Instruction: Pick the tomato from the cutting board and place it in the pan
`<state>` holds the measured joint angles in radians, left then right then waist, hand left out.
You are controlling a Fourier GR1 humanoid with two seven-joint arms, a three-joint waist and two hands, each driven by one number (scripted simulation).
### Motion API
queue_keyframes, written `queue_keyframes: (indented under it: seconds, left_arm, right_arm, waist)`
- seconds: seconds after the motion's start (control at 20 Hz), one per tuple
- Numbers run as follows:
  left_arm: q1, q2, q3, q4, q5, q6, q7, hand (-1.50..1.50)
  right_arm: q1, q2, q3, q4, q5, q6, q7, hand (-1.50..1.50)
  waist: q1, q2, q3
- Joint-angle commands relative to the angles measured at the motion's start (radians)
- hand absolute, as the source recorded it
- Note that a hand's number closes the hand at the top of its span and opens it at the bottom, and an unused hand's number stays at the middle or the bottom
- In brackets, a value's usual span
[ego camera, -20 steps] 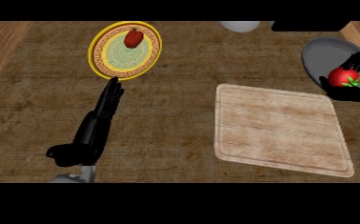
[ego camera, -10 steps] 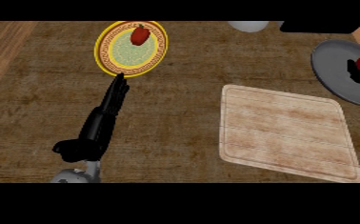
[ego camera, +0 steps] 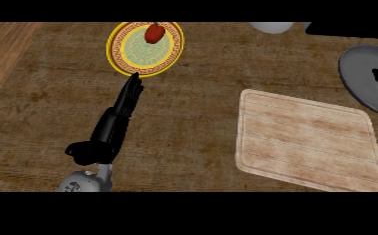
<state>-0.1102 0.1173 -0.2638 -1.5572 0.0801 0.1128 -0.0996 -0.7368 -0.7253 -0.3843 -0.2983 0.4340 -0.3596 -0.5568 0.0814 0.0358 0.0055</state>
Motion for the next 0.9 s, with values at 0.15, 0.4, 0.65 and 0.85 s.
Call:
queue_keyframes:
  seconds: [0.15, 0.4, 0.65, 0.85]
  left_arm:
    - [-0.023, -0.003, 0.005, 0.032, 0.012, -0.025, -0.017, 0.00]
    - [-0.015, -0.004, 0.004, 0.015, 0.007, -0.019, -0.006, 0.00]
    - [0.029, -0.008, -0.009, 0.009, -0.003, -0.015, -0.031, 0.00]
    - [0.022, 0.001, -0.004, -0.003, -0.001, -0.025, -0.028, 0.00]
  right_arm:
    - [-0.042, 0.012, 0.114, 0.147, 0.102, 0.254, 0.071, -1.50]
    - [-0.106, 0.014, 0.066, 0.155, 0.060, 0.306, 0.038, -1.50]
    - [-0.114, 0.033, -0.060, 0.140, -0.065, 0.286, -0.060, -1.50]
    - [-0.102, -0.032, -0.130, 0.165, -0.133, 0.390, -0.080, -1.50]
  waist:
    - [0.023, 0.011, 0.002]
    - [0.019, 0.006, 0.004]
    - [0.003, -0.001, 0.004]
    - [-0.004, 0.000, 0.004]
